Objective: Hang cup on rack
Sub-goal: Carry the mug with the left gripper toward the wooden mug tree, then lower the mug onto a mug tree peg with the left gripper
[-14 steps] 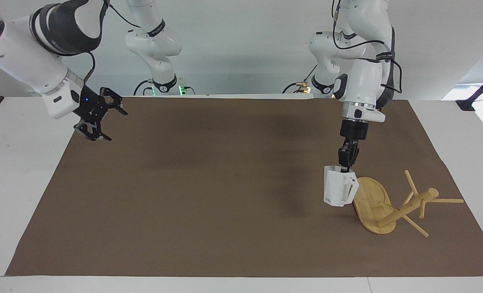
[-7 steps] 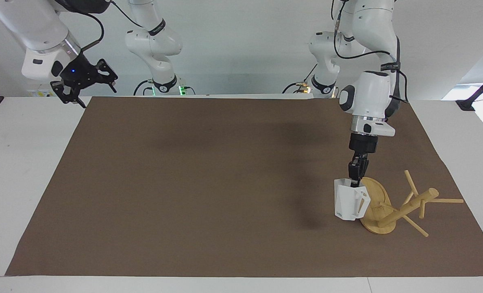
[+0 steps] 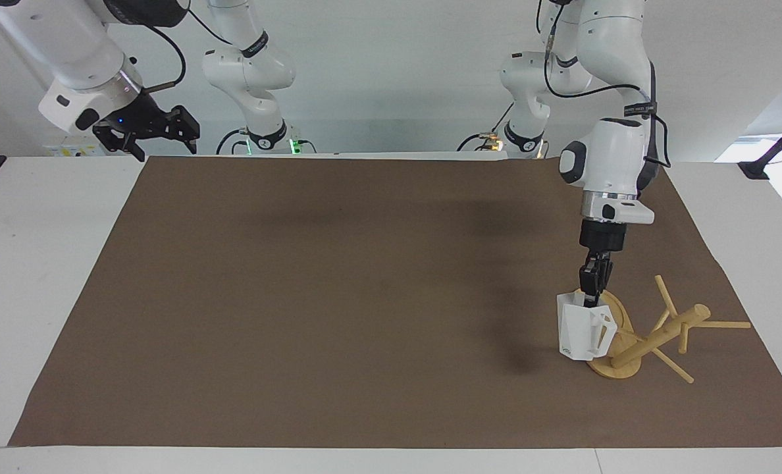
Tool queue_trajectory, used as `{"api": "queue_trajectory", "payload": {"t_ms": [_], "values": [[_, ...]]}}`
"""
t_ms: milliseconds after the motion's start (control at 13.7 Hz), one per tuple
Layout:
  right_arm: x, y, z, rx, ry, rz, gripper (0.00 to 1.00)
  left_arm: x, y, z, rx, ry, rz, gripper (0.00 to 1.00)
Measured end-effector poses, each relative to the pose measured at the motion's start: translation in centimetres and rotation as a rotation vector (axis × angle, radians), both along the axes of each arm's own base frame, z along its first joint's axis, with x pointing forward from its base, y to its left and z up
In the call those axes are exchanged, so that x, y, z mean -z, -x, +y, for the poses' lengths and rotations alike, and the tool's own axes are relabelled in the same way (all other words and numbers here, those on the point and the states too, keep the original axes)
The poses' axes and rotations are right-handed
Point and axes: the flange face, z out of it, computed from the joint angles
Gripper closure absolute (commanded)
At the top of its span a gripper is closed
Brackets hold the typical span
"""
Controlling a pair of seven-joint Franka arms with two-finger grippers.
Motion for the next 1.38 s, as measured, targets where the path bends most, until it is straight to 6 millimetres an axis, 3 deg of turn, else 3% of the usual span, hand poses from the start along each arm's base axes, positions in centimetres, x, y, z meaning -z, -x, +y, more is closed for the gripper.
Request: {"api": "queue_trajectory", "payload": {"t_ms": [437, 728, 1383], "values": [[0.1, 0.6, -4.0, 0.079, 0.037, -0.006, 0.00, 1.1, 0.4, 0.6, -0.009, -0.005, 0.022, 1.00], [1.0, 0.3, -4.0, 0.112, 0.047, -0.019, 0.00, 1.2, 0.1, 2.5, -0.040, -0.006, 0.025, 1.00], [1.5, 0.3, -3.9, 0.110, 0.047, -0.009, 0.00, 2.0, 0.3, 3.9, -0.063, -0.009, 0.043, 1.00]]}}
